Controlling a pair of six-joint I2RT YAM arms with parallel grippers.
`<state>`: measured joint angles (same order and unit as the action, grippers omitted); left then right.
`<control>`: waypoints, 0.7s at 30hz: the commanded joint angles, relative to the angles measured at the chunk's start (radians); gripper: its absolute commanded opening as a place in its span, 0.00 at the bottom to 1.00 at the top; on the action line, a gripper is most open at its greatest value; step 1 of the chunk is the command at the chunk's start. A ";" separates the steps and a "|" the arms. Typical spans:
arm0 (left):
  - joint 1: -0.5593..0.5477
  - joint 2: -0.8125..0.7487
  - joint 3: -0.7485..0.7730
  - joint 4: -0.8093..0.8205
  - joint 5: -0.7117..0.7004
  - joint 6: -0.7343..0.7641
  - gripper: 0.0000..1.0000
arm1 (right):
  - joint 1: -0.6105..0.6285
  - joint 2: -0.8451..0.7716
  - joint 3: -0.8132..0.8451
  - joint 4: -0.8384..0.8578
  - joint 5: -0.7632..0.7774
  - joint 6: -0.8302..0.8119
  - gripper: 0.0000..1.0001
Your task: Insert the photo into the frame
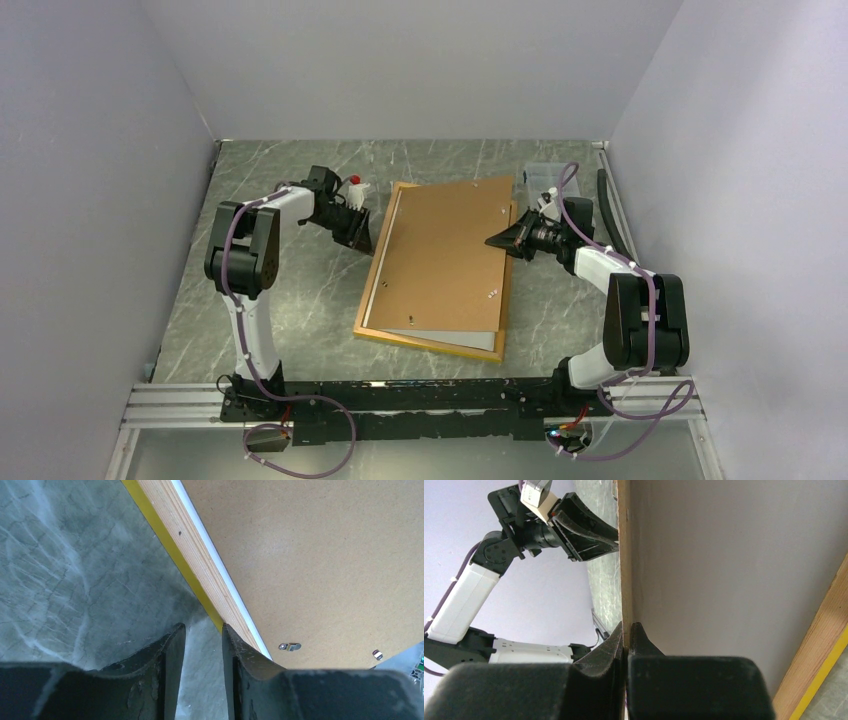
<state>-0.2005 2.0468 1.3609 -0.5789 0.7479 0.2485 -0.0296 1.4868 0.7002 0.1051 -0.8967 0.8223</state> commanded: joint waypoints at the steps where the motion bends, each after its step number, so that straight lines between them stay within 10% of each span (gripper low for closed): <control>1: -0.011 0.025 -0.031 0.018 0.028 -0.012 0.38 | -0.004 -0.014 0.011 0.056 0.011 -0.023 0.00; 21: -0.033 0.055 -0.024 -0.024 0.055 -0.003 0.28 | 0.085 0.042 0.036 0.017 0.071 -0.073 0.00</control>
<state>-0.2005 2.0747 1.3533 -0.5720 0.8120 0.2409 -0.0025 1.4944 0.6838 0.1383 -0.8692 0.8219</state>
